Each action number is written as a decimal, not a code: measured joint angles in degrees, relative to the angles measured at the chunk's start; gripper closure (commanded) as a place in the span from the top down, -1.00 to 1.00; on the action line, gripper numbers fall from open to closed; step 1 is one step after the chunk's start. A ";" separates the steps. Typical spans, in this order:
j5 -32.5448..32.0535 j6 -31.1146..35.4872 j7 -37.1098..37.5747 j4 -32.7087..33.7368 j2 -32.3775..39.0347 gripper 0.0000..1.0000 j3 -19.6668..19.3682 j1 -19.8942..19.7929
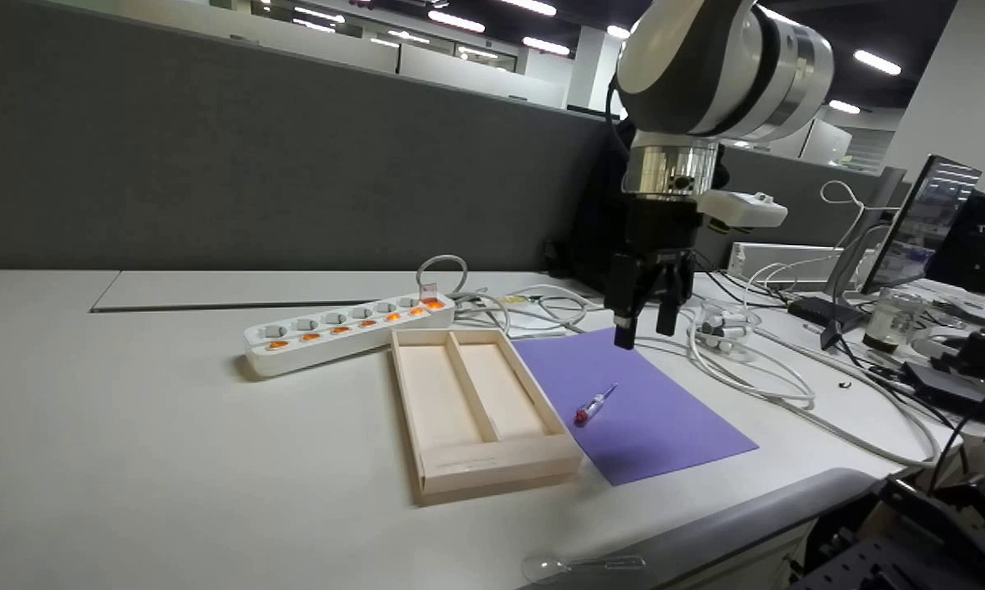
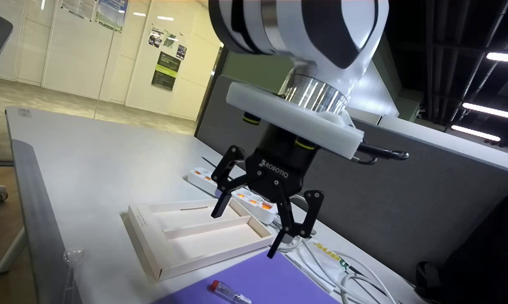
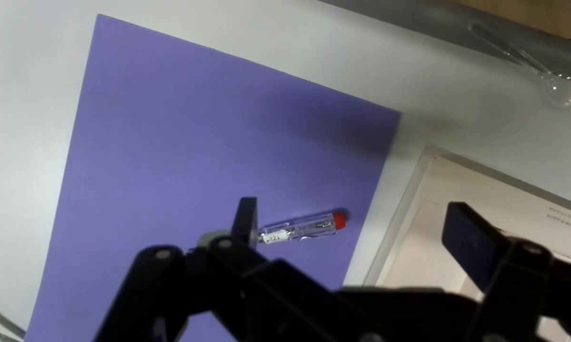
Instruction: Move the silver object to the right compartment of the box
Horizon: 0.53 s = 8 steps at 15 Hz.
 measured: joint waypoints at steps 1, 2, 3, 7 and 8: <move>0.01 0.00 -0.15 0.00 0.01 1.00 0.04 0.00; -0.27 0.63 0.28 -0.04 0.05 1.00 0.07 0.00; -0.89 2.18 1.82 -0.16 0.15 1.00 0.10 0.00; -6.56 14.56 14.44 -2.27 1.89 1.00 0.10 0.00; -9.17 17.78 18.54 -2.84 2.75 1.00 -0.21 0.00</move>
